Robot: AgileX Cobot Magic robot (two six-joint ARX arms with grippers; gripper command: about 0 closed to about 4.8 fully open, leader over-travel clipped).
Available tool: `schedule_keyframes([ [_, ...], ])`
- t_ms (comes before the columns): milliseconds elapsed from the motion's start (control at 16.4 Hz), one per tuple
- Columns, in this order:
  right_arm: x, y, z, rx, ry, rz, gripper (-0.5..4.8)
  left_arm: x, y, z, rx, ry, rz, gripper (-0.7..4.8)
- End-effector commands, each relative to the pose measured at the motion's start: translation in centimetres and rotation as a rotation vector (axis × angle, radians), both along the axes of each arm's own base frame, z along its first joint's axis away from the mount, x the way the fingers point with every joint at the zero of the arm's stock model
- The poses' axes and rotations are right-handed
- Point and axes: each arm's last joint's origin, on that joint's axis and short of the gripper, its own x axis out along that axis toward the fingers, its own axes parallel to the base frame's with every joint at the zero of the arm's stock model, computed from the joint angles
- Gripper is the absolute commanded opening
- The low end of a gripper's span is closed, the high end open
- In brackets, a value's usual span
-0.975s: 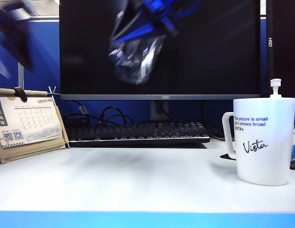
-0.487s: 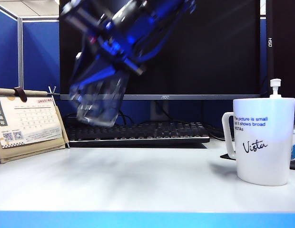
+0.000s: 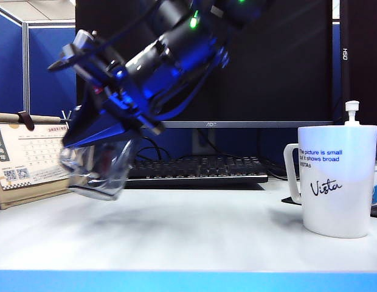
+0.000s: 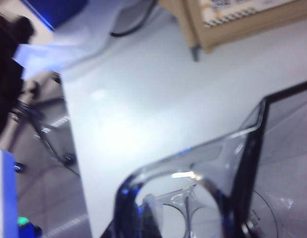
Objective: Swap the positions of the transparent plastic cup and the white ceramic cup.
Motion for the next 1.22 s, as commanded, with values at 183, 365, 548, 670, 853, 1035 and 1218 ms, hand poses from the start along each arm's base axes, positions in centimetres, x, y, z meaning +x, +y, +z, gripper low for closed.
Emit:
schedule_keyframes([
  [183,0.4,0.6,0.3,0.071,0.010,-0.005,-0.07,-0.2,0.0,-0.2,-0.004,0.032,-0.004,3.19],
  [365,0.2,0.3,-0.2,0.003,0.026,-0.037,-0.06,-0.2,-0.1,-0.2,-0.012,0.032,-0.016,3.19],
  [548,0.1,0.1,-0.6,-0.047,0.017,-0.026,-0.06,-0.2,-0.1,-0.2,-0.013,0.032,-0.020,3.19],
  [670,0.2,0.0,-0.8,-0.076,-0.014,-0.059,-0.06,-0.2,-0.1,-0.2,-0.012,0.032,-0.020,3.19],
  [853,0.3,0.2,-1.7,-0.107,-0.021,-0.066,-0.06,-0.4,-0.1,-0.2,-0.012,0.027,-0.020,3.19],
  [1035,0.3,0.6,-3.3,-0.137,0.005,-0.058,-0.06,-0.6,-0.1,0.0,-0.006,0.017,-0.023,3.19],
  [1218,0.1,0.9,-3.7,-0.141,0.016,-0.044,-0.06,-0.6,-0.1,0.0,-0.005,0.014,-0.023,3.19],
])
